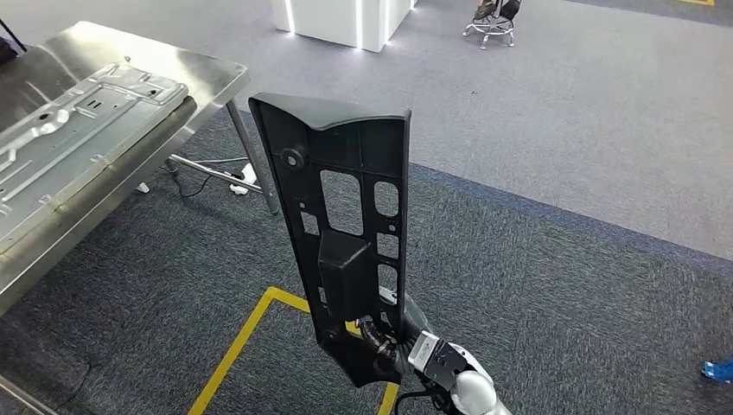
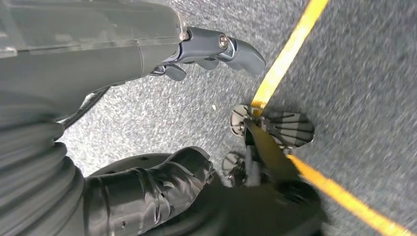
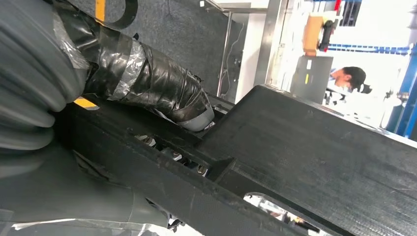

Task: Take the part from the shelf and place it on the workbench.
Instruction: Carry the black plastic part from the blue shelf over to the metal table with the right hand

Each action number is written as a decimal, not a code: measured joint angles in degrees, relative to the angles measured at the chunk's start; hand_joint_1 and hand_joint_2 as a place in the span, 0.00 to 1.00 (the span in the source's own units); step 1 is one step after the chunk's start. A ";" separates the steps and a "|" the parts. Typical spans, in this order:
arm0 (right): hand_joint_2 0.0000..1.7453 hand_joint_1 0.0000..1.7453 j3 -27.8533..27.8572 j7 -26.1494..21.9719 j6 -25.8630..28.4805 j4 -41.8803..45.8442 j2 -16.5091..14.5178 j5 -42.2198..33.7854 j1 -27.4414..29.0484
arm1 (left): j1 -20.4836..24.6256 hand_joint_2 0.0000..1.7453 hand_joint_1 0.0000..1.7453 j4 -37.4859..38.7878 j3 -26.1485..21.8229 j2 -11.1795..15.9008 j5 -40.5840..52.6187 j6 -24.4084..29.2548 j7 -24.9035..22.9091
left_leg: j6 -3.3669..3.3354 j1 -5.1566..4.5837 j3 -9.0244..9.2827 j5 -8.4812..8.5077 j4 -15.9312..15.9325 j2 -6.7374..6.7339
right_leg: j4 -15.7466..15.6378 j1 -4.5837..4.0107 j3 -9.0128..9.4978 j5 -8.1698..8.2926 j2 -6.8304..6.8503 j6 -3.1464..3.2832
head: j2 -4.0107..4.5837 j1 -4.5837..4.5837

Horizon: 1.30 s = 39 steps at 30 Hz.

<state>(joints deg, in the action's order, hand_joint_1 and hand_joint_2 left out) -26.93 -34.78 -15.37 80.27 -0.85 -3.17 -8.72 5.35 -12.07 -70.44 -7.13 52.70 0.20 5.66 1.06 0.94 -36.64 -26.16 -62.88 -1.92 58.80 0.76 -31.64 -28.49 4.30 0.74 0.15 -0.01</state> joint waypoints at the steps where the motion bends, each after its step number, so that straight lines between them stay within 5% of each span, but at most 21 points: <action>1: 1.00 1.00 0.00 -0.01 0.01 -0.25 -0.11 -0.01 -0.39 | 0.07 1.00 0.00 0.00 -0.01 0.04 -0.01 0.00 -0.01 | -0.37 -0.17 1.34 0.85 2.64 -0.71 | 0.02 -0.12 0.13 -0.15 0.45 -0.29 | 0.00 0.02; 4: 1.00 1.00 0.00 -0.01 0.09 -0.87 -0.33 -0.05 -1.18 | 0.03 1.00 0.00 0.00 -0.03 0.10 0.05 0.04 -0.14 | -1.50 -0.58 1.99 1.17 4.46 -0.21 | -0.20 -0.32 0.54 -0.36 1.67 -1.22 | 0.00 0.07; 6: 1.00 1.00 0.00 -0.02 0.14 -1.19 -0.49 -0.09 -1.43 | -0.05 1.00 0.00 0.00 -0.06 0.16 0.10 0.10 -0.22 | -2.19 -0.40 2.28 1.46 5.07 0.81 | 0.61 -0.08 0.44 -1.23 0.38 -1.84 | 0.00 0.11; 9: 1.00 1.00 0.00 -0.06 0.29 -1.68 -0.48 -0.21 -1.58 | 0.19 1.00 0.00 0.00 -0.07 0.17 0.12 0.11 -0.27 | -2.98 -0.25 2.45 1.72 5.49 2.39 | 9.47 0.20 -3.97 -5.84 -3.41 -2.21 | 0.00 0.16; 11: 1.00 1.00 0.00 -0.04 0.35 -2.07 -0.42 -0.21 -1.36 | 0.24 1.00 0.00 0.00 -0.07 0.17 0.18 0.11 -0.30 | -3.09 -0.32 2.42 1.70 5.38 3.72 | 15.12 0.17 -7.19 -7.21 -3.97 -2.30 | 0.00 0.16; 13: 1.00 1.00 0.00 -0.04 0.37 -2.29 -0.42 -0.21 -1.25 | 0.20 1.00 0.00 0.00 -0.07 0.17 0.25 0.13 -0.34 | -3.03 -0.34 2.41 1.63 5.14 5.12 | 13.39 0.22 -6.96 -4.56 -4.17 -2.29 | 0.00 0.16; 16: 1.00 1.00 0.00 -0.07 0.40 -2.29 -0.42 -0.23 -1.24 | 0.20 1.00 0.00 0.00 -0.08 0.16 0.35 0.14 -0.48 | -2.47 -0.37 2.15 1.33 4.42 7.14 | 3.47 0.52 -2.73 0.25 -6.81 -2.00 | 0.00 0.16; 18: 1.00 1.00 0.02 -0.10 0.48 -2.10 -0.35 -0.29 -0.85 | 0.16 1.00 0.00 0.00 -0.07 0.14 0.68 0.18 -0.57 | -1.77 -0.33 1.77 1.31 4.23 8.20 | 1.20 0.38 -1.80 0.42 -7.94 -1.65 | 0.00 0.15; 19: 1.00 1.00 0.05 -0.12 0.52 -1.80 -0.27 -0.33 -0.45 | 0.08 1.00 0.00 0.00 -0.05 0.13 0.94 0.23 -0.61 | -1.37 -0.24 1.64 1.39 4.32 8.72 | 1.03 0.27 -1.70 0.54 -7.45 -1.35 | 0.00 0.14; 20: 1.00 1.00 0.14 -0.13 0.55 -1.33 -0.14 -0.39 0.02 | -0.04 1.00 0.00 0.00 -0.04 0.10 1.19 0.31 -0.64 | -1.06 -0.12 1.56 1.40 4.28 8.70 | 0.82 0.26 -1.52 0.67 -6.85 -0.94 | 0.00 0.14; 22: 1.00 1.00 0.53 -0.18 0.52 -0.04 0.18 -0.55 1.14 | -0.18 1.00 0.00 0.00 0.03 0.02 1.54 0.45 -0.71 | -0.64 -0.16 0.58 0.07 2.16 6.47 | 0.30 0.37 -1.06 0.91 -5.65 -0.07 | 0.00 0.02; 24: 1.00 1.00 1.08 -0.25 0.46 1.10 0.62 -0.74 2.37 | -0.08 1.00 0.00 0.00 0.15 -0.09 1.74 0.50 -0.74 | -0.39 -0.20 -2.29 -3.32 -4.06 3.51 | 0.08 0.29 -0.87 0.88 -4.45 0.48 | 0.00 -0.13; 26: 1.00 1.00 1.45 -0.22 0.40 1.80 1.05 -0.86 3.49 | -0.02 1.00 0.00 0.01 0.28 -0.23 1.92 0.49 -0.74 | -0.10 -0.01 -5.27 -5.84 -10.38 2.64 | 0.10 0.09 -0.85 0.76 -3.38 0.67 | 0.00 -0.16; 27: 1.00 1.00 1.58 -0.15 0.32 2.03 1.19 -0.92 3.87 | -0.06 1.00 0.00 0.01 0.31 -0.29 1.98 0.49 -0.74 | -0.02 0.07 -5.62 -5.73 -11.29 2.49 | 0.11 0.03 -0.85 0.71 -3.02 0.69 | 0.00 -0.16; 30: 1.00 1.00 1.85 0.14 -0.28 2.41 1.21 -1.27 3.94 | -0.12 1.00 0.00 0.00 0.32 -0.32 1.63 0.43 -0.74 | -0.37 0.08 -0.88 -1.17 -2.65 1.96 | 0.15 -0.08 -0.65 0.53 -2.58 0.45 | 0.00 -0.16; 32: 1.00 1.00 1.88 0.33 -0.61 2.24 1.02 -1.58 3.19 | 0.07 1.00 0.00 0.00 0.29 -0.21 1.08 0.28 -0.76 | -0.91 -0.25 2.21 0.41 3.20 1.52 | 0.26 -0.25 -0.59 0.39 -2.48 -0.04 | 0.00 -0.14; 36: 1.00 1.00 1.88 0.51 -0.70 1.17 0.11 -1.94 1.12 | 0.15 1.00 0.00 0.00 0.14 0.00 0.34 0.09 -1.05 | -2.04 -0.48 3.04 0.64 4.98 1.71 | 0.34 -0.18 -0.60 0.09 -2.38 -1.35 | 0.00 -0.11; 39: 1.00 1.00 1.88 0.52 -0.70 0.54 -0.12 -2.03 0.29 | 0.18 1.00 0.00 0.00 0.08 0.10 0.23 -0.05 -1.13 | -3.01 -0.35 3.53 0.95 5.77 2.01 | 7.24 -0.01 -3.71 -3.75 -3.45 -1.81 | 0.00 -0.01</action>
<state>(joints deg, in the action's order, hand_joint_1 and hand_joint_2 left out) -25.05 -34.27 -16.06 80.81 -0.97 -5.21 -8.43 5.53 -12.07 -70.36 -7.03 52.93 0.15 4.52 -1.95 0.59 -33.12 -25.22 -57.12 0.09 66.04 0.75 -35.35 -32.23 0.86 -1.07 0.15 -0.02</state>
